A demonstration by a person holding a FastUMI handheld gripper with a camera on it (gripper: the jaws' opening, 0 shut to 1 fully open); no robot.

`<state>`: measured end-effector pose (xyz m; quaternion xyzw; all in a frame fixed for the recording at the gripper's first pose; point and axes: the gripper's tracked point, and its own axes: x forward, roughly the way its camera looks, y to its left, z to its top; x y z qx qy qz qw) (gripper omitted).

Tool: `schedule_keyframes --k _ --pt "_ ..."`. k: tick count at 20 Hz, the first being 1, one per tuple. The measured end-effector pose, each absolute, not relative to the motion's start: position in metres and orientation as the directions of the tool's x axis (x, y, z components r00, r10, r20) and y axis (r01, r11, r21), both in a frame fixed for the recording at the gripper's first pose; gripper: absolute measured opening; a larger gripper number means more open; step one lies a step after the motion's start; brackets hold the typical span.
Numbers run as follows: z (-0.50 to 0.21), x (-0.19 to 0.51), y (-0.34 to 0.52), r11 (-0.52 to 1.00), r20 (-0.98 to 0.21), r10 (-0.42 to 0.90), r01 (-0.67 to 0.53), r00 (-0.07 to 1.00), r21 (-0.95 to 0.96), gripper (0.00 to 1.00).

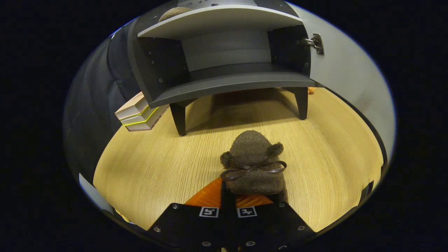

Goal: Open the shoe cabinet door, grab the shoes and put them into the shoe cabinet, then close the shoe cabinet door.

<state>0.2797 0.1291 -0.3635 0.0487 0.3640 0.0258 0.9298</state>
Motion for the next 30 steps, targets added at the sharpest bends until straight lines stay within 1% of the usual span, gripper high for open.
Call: schedule_keyframes --k 4,6,9,13,18,27,30 --pt "-0.343 0.272 0.126 0.993 -0.668 0.073 0.007 0.741 0.116 0.05" --pt "-0.331 0.268 0.126 0.996 -0.652 0.059 -0.005 0.756 0.085 0.05" --pt "-0.31 0.268 0.133 0.998 -0.623 0.06 -0.031 0.78 0.058 0.05" --pt "-0.275 0.268 0.139 0.999 -0.57 0.051 -0.035 0.82 0.039 0.05" --pt "-0.237 0.271 0.144 0.999 -0.531 0.052 -0.04 0.846 0.033 0.05" --pt "-0.184 0.323 0.15 0.995 -0.44 0.092 -0.068 0.893 0.07 0.04" --pt "-0.171 0.345 0.15 0.994 -0.431 0.102 -0.075 0.897 0.08 0.05"
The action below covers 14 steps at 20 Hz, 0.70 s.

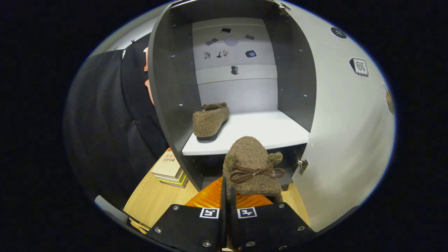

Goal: Open the shoe cabinet door, grab the shoes and put them into the shoe cabinet, then close the shoe cabinet door.

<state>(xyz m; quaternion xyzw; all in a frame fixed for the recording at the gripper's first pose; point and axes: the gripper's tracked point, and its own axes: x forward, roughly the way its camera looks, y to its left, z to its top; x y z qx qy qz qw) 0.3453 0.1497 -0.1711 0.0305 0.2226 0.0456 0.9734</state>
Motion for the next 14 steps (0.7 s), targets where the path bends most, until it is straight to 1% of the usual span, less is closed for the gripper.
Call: schedule_keyframes --k 6,14 --pt "-0.145 0.392 0.137 0.992 -0.413 0.124 -0.11 0.902 0.056 0.05" --pt "-0.138 0.493 0.126 0.985 -0.422 0.172 -0.159 0.89 0.067 0.05"
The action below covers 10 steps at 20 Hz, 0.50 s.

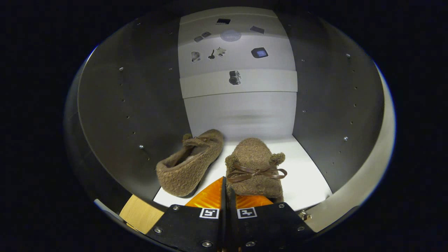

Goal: Open the shoe cabinet door, grab the shoes and put them into the shoe cabinet, then close the shoe cabinet door.

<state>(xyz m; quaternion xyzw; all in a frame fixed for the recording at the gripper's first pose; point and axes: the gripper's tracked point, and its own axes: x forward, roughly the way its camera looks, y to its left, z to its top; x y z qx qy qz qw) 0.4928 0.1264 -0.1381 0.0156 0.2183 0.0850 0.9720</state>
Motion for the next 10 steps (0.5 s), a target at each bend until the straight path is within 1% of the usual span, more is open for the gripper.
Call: schedule_keyframes --k 10 --pt "-0.143 0.592 0.106 0.987 -0.443 0.158 -0.156 0.883 0.042 0.05"
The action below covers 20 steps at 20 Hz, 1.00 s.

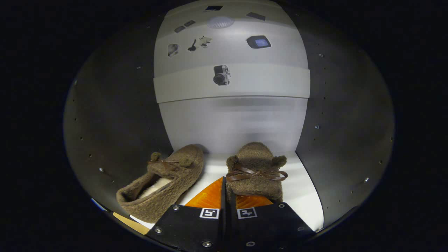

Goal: Open the shoe cabinet door, grab the shoes and put them into the shoe cabinet, then close the shoe cabinet door.

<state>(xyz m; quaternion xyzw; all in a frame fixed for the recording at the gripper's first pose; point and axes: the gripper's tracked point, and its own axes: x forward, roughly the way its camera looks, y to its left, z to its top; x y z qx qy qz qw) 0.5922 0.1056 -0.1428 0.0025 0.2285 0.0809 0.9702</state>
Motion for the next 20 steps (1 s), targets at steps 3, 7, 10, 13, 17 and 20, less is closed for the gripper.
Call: schedule_keyframes --k 3,7,10,13,17,20 --pt "-0.149 0.605 0.104 0.987 -0.442 0.158 -0.158 0.883 0.036 0.05" --pt "-0.151 0.615 0.102 0.987 -0.436 0.157 -0.157 0.886 0.037 0.05" --pt "-0.153 0.615 0.104 0.988 -0.442 0.144 -0.151 0.885 0.021 0.09" --pt "-0.148 0.609 0.106 0.992 -0.446 0.125 -0.119 0.886 0.04 0.2" --pt "-0.145 0.591 0.115 0.992 -0.455 0.121 -0.12 0.882 0.03 0.53" --pt "-0.14 0.573 0.119 0.994 -0.443 0.091 -0.105 0.892 -0.008 0.74"
